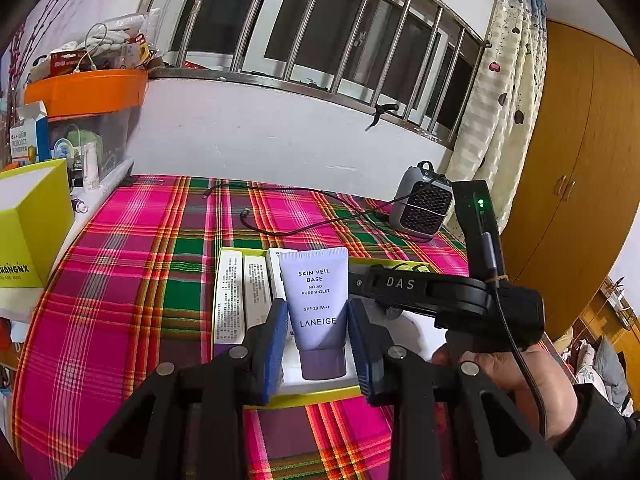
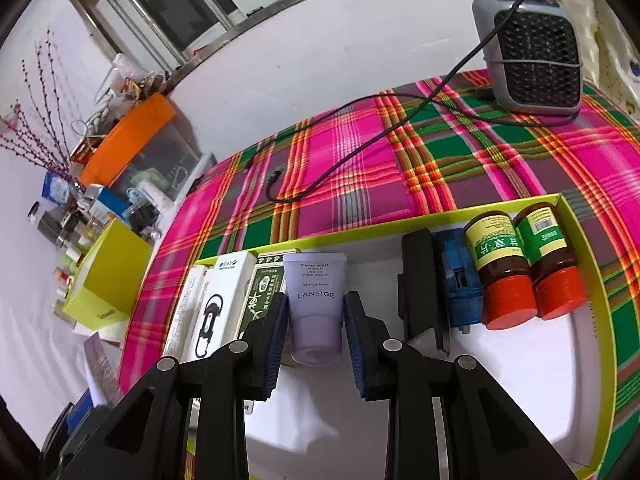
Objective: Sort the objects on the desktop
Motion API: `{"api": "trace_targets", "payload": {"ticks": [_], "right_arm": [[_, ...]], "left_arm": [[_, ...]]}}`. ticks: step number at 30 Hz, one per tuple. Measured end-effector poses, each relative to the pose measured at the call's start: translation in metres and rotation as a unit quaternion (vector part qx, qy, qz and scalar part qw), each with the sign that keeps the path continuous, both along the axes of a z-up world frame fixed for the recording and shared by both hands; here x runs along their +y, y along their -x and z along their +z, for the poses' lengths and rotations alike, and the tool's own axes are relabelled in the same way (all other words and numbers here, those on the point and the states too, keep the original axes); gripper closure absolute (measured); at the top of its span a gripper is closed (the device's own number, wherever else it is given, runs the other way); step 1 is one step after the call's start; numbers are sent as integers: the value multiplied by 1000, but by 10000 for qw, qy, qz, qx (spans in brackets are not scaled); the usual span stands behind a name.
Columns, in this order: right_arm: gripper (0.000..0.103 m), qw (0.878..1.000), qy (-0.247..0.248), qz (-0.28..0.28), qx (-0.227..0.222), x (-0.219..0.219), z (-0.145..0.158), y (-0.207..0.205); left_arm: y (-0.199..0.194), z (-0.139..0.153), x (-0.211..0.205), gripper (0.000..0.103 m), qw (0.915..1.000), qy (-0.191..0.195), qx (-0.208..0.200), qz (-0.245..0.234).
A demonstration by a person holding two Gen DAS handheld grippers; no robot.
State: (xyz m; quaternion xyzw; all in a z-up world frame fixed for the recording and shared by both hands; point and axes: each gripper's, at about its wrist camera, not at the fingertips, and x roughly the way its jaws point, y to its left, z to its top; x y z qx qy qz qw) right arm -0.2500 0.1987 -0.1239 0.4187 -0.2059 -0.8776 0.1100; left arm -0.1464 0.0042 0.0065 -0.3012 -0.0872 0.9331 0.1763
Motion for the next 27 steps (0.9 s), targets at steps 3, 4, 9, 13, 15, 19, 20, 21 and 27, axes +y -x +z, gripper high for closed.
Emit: {"api": "trace_targets", "payload": {"ticks": [3,4,9,13,15,19,20,21,27], "right_arm": [[73,9999,119,6,-44,2,-3,4],[73,9999,132,20,-51,2,-3,5],[72,9999,127,61,-97,3,-3,7],[72,9999,23,86,-90,2,-1,6],[72,9999,1,139,-69,1,0,3],[72,9994,-170,268,125,0,9,-11],[72,9991,-230,319,187,0,12,-16],[72,9987,-271,362,224,0,14,-21],[81,9970,-493,480,356,5,13,-54]], "left_arm": [[0,-1,1,72,10000,6,-17,-16],[-1,-1,1,72,10000,14,-19,-22],[-2,-1,2,72,10000,23,1,-38],[-2,-1,2,72,10000,29,-2,-37],[-1,-1,2,72,10000,25,0,-40],[-1,-2,2,72,10000,40,-10,-41],[-1,-2,2,72,10000,48,-11,-40],[-1,-2,2,72,10000,55,-13,-40],[-1,-5,7,72,9999,146,-24,-60]]}}
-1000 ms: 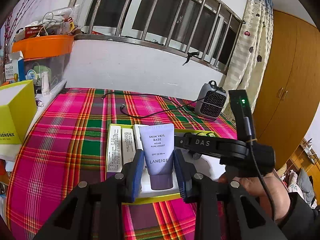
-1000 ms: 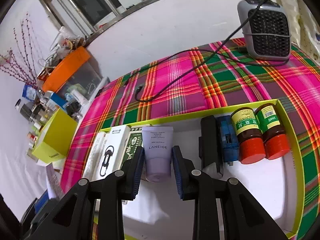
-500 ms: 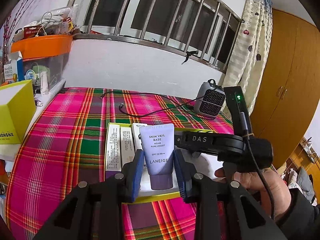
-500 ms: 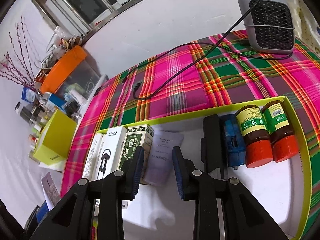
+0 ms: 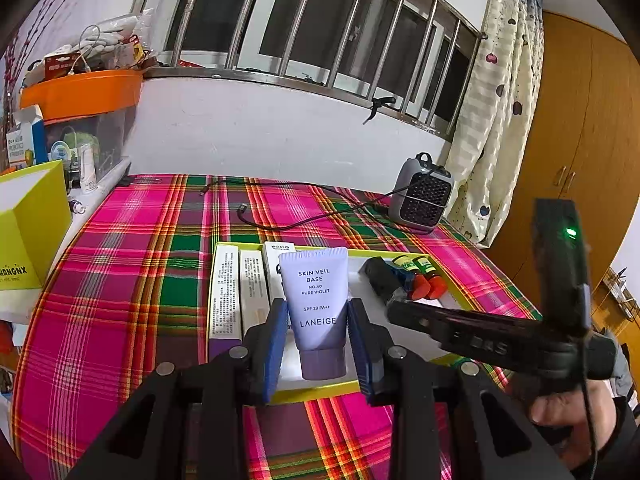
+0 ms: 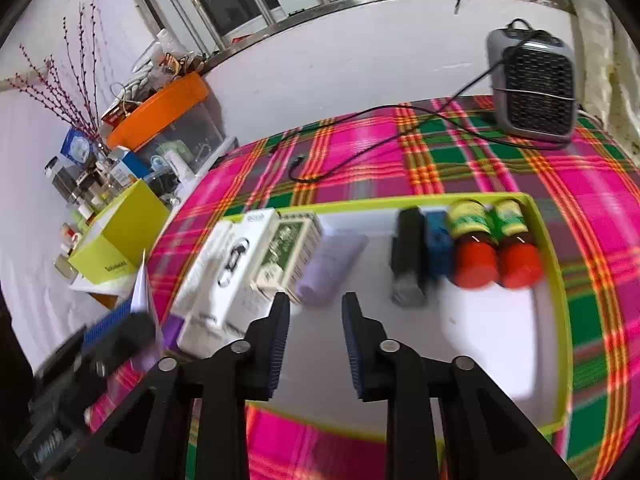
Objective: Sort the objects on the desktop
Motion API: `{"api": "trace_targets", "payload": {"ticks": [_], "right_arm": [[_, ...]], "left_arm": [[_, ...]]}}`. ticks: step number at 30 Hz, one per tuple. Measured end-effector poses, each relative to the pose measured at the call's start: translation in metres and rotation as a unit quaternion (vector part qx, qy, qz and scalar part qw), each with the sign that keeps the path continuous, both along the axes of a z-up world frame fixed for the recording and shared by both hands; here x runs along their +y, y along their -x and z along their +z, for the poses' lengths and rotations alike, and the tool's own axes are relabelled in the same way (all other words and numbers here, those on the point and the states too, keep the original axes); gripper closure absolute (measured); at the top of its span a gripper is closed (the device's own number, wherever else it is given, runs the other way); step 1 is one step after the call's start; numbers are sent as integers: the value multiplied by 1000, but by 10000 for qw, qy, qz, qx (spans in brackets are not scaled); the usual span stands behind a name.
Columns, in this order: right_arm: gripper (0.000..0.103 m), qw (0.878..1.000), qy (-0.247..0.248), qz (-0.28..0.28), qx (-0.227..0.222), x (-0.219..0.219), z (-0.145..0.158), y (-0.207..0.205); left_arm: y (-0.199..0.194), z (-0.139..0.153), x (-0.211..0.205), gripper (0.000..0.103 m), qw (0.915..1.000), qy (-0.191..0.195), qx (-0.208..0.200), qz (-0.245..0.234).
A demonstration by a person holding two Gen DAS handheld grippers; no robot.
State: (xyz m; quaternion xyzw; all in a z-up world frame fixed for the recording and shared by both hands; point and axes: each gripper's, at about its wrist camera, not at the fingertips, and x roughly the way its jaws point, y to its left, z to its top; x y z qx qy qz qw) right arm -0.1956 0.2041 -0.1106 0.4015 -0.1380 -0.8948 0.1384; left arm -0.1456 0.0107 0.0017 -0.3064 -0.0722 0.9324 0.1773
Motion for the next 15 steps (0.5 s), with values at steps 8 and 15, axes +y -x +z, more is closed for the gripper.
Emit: {"api": "trace_targets", "payload": {"ticks": [8,15], "right_arm": [[83,9998,-162,-52,121,17,3,-29],[83,9995,-215,-43,248,24,5,-45]], "left_arm": [[0,-1,11,72,9999,119,-20,-21],[2,-1,23,72,9997,176,-139,-61]]}}
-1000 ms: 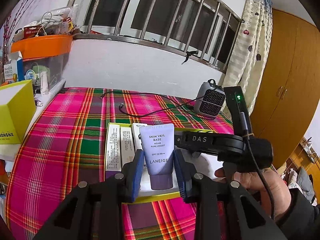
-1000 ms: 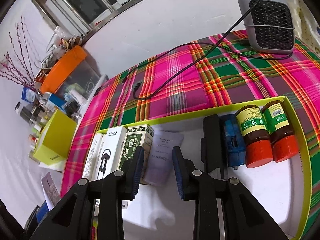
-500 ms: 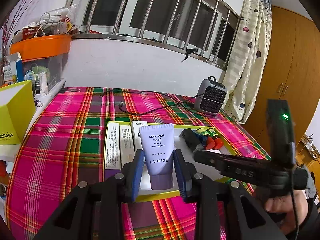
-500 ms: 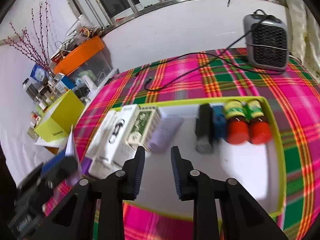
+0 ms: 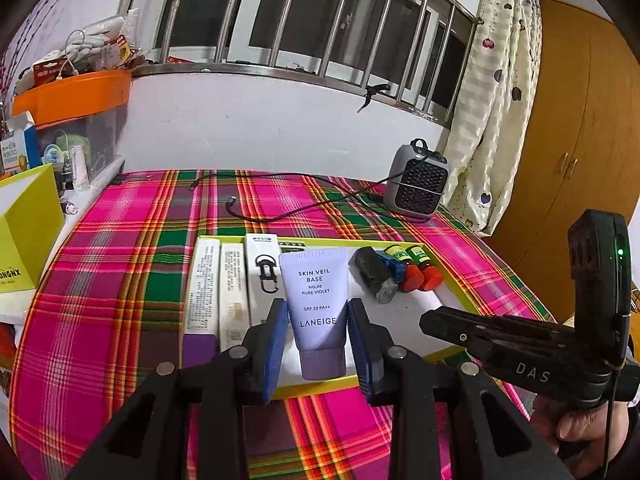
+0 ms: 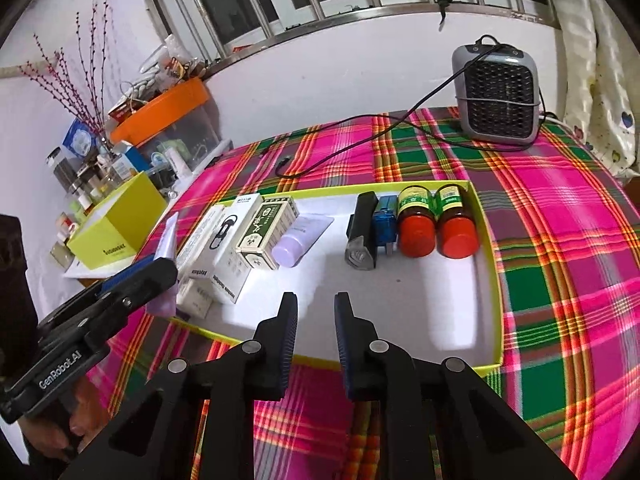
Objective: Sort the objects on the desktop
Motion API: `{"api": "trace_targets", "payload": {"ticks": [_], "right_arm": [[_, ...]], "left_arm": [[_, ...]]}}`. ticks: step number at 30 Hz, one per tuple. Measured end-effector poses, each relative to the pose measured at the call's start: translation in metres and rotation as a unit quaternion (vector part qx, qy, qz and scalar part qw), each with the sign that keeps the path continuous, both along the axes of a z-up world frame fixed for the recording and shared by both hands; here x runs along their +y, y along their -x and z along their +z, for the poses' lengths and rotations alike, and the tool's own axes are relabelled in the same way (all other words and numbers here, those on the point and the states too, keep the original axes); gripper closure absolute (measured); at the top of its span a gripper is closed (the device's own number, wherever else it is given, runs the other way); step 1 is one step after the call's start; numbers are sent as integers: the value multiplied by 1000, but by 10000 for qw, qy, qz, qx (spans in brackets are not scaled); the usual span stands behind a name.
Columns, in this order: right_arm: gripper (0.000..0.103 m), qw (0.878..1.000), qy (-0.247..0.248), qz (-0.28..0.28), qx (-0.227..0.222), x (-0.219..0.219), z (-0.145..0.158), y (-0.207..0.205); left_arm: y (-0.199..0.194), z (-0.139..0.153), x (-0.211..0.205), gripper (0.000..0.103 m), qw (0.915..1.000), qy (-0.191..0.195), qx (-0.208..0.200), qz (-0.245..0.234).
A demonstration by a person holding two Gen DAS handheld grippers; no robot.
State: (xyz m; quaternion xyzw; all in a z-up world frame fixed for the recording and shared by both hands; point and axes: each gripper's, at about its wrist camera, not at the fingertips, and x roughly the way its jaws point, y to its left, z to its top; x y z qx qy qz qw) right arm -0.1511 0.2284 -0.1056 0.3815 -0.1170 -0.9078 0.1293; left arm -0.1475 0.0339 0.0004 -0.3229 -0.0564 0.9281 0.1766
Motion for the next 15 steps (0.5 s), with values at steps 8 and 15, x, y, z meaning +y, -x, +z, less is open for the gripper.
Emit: {"api": "trace_targets", "payload": {"ticks": [8,15], "right_arm": [[83,9999,-13,-90,71,8,-2,-3],[82,9999,-21,-82,55,12,-2,-5]], "left_arm": [[2,-2,11,72,9998,5,-213,-4],[5,-2,22,72,9994,70,-347,-36]]}}
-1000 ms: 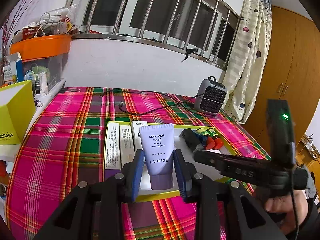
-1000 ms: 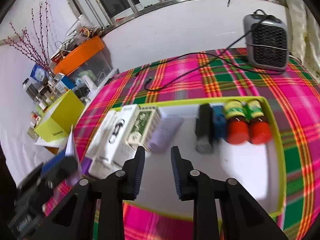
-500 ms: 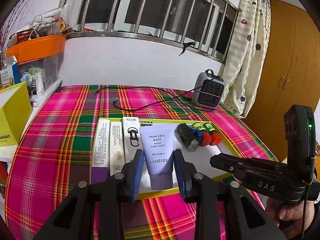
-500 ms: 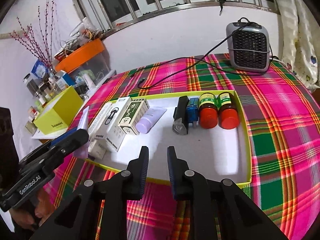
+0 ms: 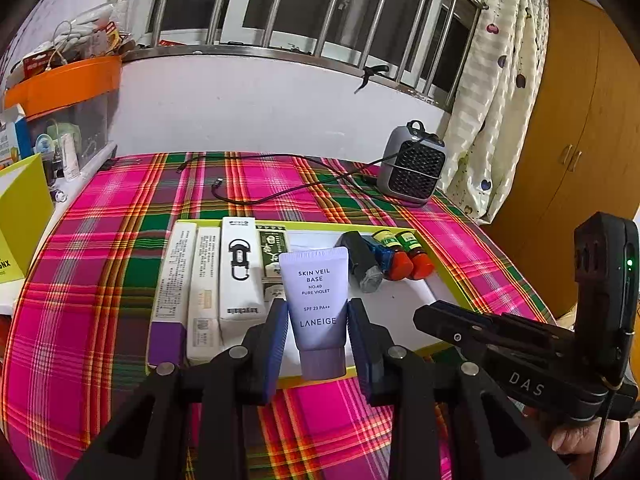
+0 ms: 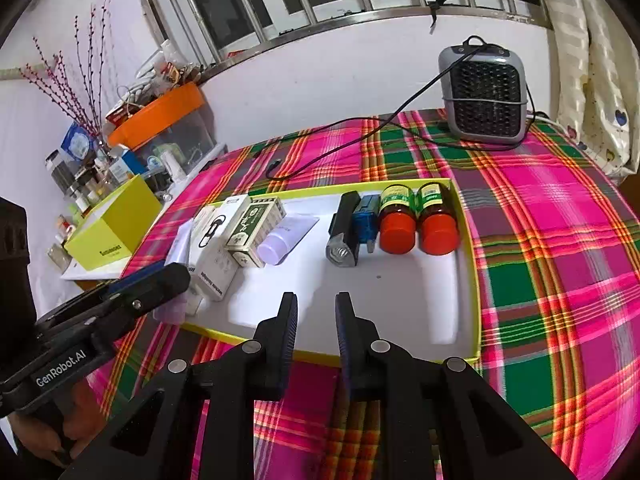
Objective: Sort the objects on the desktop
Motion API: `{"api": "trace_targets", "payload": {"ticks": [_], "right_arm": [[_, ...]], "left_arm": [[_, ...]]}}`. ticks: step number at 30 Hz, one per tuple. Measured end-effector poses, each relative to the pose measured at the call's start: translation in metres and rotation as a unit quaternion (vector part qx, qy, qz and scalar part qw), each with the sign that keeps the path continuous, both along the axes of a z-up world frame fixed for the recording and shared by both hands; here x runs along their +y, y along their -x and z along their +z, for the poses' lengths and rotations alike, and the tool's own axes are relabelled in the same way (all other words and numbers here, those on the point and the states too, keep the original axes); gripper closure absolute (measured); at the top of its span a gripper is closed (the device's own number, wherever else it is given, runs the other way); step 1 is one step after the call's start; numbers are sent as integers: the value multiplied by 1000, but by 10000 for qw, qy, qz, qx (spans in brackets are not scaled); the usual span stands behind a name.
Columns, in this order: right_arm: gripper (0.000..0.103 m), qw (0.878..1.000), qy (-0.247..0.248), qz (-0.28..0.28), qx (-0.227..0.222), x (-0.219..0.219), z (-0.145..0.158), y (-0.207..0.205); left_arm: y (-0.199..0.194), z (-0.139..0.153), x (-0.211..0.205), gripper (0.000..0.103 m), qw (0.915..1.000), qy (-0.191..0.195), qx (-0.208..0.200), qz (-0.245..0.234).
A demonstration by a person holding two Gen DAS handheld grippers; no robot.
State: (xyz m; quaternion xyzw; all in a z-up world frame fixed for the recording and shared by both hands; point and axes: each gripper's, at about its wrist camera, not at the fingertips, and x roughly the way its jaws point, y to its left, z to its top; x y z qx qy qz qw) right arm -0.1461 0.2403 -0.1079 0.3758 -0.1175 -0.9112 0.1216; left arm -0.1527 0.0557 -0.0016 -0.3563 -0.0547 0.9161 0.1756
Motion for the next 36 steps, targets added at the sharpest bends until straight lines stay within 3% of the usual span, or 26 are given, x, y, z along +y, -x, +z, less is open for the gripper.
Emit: {"api": "trace_targets", "payload": {"ticks": [36], "right_arm": [[82,9998,100,-156,9,30,0,-5]], "left_arm": [[83,-25,55,72,9976,-99,-677,-99]]}}
